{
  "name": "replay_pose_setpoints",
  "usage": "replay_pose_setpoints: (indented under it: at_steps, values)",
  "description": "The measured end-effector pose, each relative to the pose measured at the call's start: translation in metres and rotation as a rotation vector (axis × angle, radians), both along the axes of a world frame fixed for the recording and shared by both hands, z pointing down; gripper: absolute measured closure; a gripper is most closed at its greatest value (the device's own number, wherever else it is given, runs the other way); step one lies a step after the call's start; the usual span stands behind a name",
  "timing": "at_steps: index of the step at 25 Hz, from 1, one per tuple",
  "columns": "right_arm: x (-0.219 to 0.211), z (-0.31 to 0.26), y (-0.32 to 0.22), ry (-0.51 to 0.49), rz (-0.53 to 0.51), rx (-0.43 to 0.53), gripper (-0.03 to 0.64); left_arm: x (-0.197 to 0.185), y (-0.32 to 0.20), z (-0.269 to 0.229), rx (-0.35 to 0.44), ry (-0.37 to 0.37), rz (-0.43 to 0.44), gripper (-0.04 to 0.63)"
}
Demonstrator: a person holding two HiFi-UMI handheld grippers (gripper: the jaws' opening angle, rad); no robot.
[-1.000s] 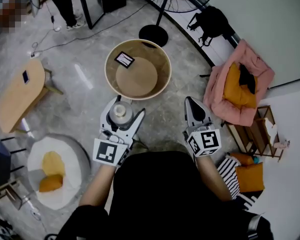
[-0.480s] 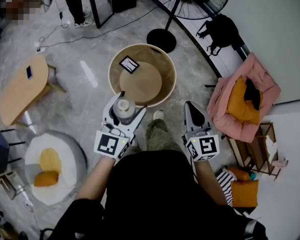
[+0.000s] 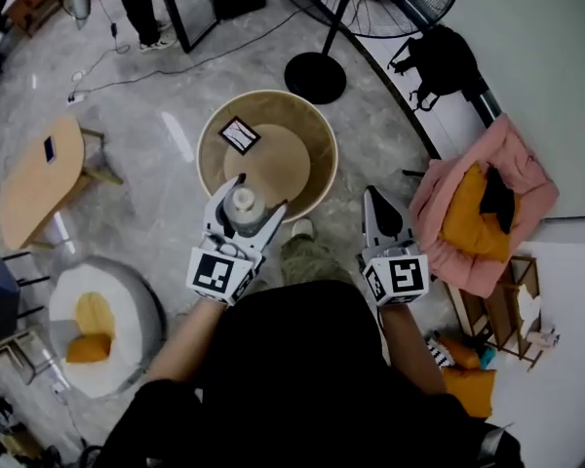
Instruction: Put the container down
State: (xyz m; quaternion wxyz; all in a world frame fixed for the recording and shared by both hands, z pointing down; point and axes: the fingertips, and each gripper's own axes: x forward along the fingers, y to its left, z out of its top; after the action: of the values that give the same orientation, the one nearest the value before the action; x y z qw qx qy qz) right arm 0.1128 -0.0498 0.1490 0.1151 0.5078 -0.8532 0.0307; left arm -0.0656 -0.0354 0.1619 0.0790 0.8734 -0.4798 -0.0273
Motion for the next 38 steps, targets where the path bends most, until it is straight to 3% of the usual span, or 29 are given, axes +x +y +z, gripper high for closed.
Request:
replay_pose_setpoints:
  at_steps: [7,12,15,22,26,32,38]
  values:
    - [0.025,0.062,-0.044,-0.044,0.025,-0.143,0.595,0.038,-0.046,0.077,-0.095,-0.017,0.013,0.245]
    - [0.035,0.103,-0.077,-0.027,-0.006,-0.135,0.595,0.062,-0.082,0.134,-0.137,-0.053,0.038,0.245]
    - [0.039,0.149,-0.093,-0.034,-0.070,-0.139,0.595,0.076,-0.105,0.169,-0.158,-0.034,0.022,0.245]
    - [0.042,0.245,-0.135,-0.028,-0.124,-0.201,0.595,0.102,-0.164,0.252,-0.144,-0.083,0.021,0.245]
    - [0.043,0.289,-0.151,-0.061,-0.169,-0.208,0.595,0.115,-0.184,0.313,-0.151,-0.122,0.073,0.245]
    - [0.051,0.364,-0.166,-0.027,-0.192,-0.256,0.595,0.138,-0.203,0.405,-0.151,-0.201,0.152,0.245]
    - [0.057,0.419,-0.163,-0.008,-0.200,-0.309,0.595,0.151,-0.212,0.476,-0.198,-0.209,0.108,0.245]
